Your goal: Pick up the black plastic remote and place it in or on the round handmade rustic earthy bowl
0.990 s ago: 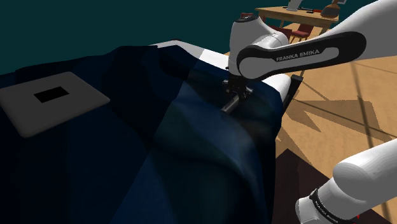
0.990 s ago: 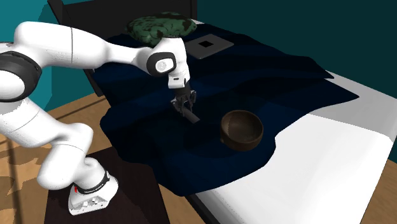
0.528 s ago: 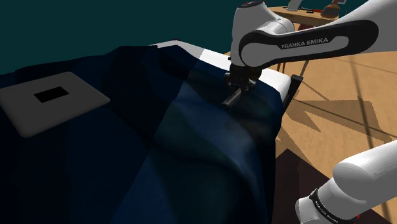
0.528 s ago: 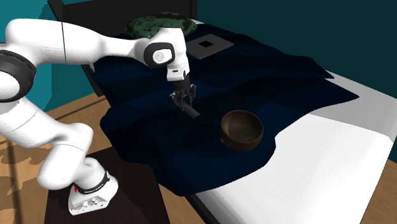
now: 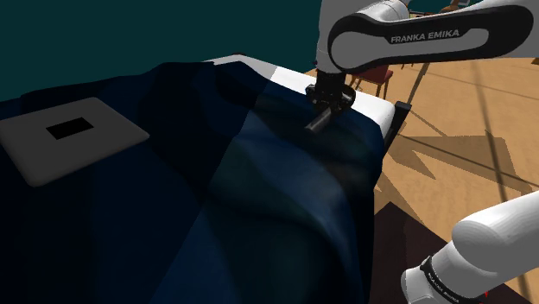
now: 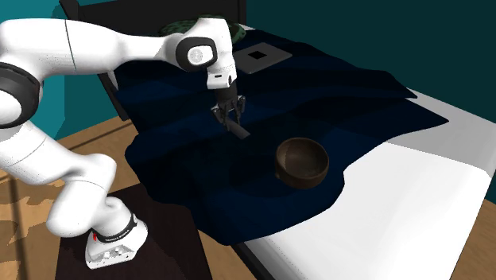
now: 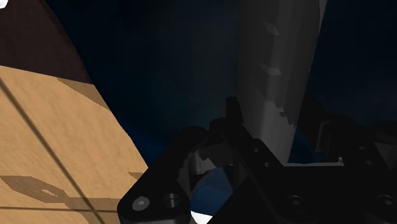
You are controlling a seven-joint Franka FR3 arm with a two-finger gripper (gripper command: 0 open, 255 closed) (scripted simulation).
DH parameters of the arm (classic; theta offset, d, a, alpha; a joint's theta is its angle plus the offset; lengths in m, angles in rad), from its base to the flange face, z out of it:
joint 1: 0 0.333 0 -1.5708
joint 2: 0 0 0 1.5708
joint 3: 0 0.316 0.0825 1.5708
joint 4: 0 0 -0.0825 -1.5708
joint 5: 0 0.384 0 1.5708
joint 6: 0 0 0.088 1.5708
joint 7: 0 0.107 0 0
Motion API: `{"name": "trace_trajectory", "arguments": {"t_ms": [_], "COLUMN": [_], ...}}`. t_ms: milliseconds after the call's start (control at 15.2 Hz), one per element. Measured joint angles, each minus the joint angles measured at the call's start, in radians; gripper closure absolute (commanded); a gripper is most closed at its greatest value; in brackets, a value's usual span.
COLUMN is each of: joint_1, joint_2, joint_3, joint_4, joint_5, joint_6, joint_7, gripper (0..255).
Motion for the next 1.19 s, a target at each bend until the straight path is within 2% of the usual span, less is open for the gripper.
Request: {"name": "trace_trajectory", "arguments": {"t_ms": [990,1188], "joint_1": [-0.008,-0.026], "joint_2": [0.010,0.053], "joint_3": [-0.007,-0.022], "joint_4": [0.210,0.250], "joint_5": [-0.003,-0.027], "joint_6": [-0.198,-0.195], "joint_7": [-0.032,-0.059], "gripper": [255,255]}}
